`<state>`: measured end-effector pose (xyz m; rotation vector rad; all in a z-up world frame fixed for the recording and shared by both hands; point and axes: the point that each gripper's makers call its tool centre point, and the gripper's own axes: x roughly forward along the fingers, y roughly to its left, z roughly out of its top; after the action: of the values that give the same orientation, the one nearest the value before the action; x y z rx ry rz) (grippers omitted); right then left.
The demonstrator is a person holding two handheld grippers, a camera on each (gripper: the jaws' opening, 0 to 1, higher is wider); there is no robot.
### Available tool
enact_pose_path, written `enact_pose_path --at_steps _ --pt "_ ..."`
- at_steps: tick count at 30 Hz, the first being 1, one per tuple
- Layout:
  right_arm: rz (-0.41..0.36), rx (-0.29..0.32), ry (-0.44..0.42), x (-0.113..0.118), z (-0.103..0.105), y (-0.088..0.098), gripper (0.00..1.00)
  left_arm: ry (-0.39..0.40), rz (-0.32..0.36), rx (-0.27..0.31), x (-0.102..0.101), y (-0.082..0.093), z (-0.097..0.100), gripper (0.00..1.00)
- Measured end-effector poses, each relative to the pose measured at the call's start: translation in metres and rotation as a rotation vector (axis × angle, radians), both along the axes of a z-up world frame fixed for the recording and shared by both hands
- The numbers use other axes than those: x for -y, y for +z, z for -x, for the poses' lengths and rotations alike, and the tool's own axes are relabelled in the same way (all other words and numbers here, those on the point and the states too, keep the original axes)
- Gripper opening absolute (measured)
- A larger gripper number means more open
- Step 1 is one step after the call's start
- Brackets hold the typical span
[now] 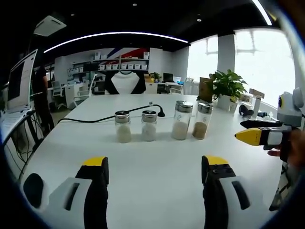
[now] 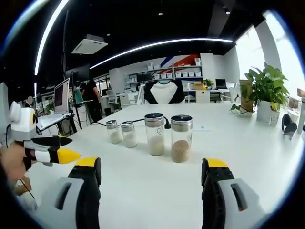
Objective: Rotate the seasoning bottle until the label or dispensing opening points toward the visible target arrow and the bottle remains upright within the marked orientation range
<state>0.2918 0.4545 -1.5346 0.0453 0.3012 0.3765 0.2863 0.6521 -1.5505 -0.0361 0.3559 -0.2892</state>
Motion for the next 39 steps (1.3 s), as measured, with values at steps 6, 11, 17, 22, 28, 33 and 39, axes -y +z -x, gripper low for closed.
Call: enact_pose_path --at_steps 6,11,17,22,28,33,39 --pt "-0.005 -0.003 0.008 -0.001 0.004 -0.002 0.87 -0.004 0.004 -0.006 0.001 -0.006 0.0 0.84" --pt "-0.01 0.007 0.029 -0.004 0.014 0.0 0.87 -0.012 0.009 0.032 -0.001 -0.006 -0.001 0.81" --pt "-0.012 0.001 0.041 -0.001 0.021 -0.006 0.86 -0.009 0.018 0.045 -0.004 -0.008 -0.001 0.8" --pt "-0.021 -0.005 0.039 0.001 0.021 -0.006 0.85 0.006 0.016 0.039 -0.012 -0.012 -0.011 0.79" --pt "-0.03 0.001 0.055 -0.002 0.02 -0.004 0.84 0.021 0.011 0.047 -0.021 -0.012 -0.026 0.71" --pt "-0.043 -0.008 0.054 -0.001 0.017 -0.006 0.84 0.032 0.002 0.042 -0.027 -0.016 -0.035 0.67" --pt "-0.051 -0.028 0.056 0.001 0.014 -0.013 0.83 0.041 0.003 0.032 -0.028 -0.025 -0.052 0.66"
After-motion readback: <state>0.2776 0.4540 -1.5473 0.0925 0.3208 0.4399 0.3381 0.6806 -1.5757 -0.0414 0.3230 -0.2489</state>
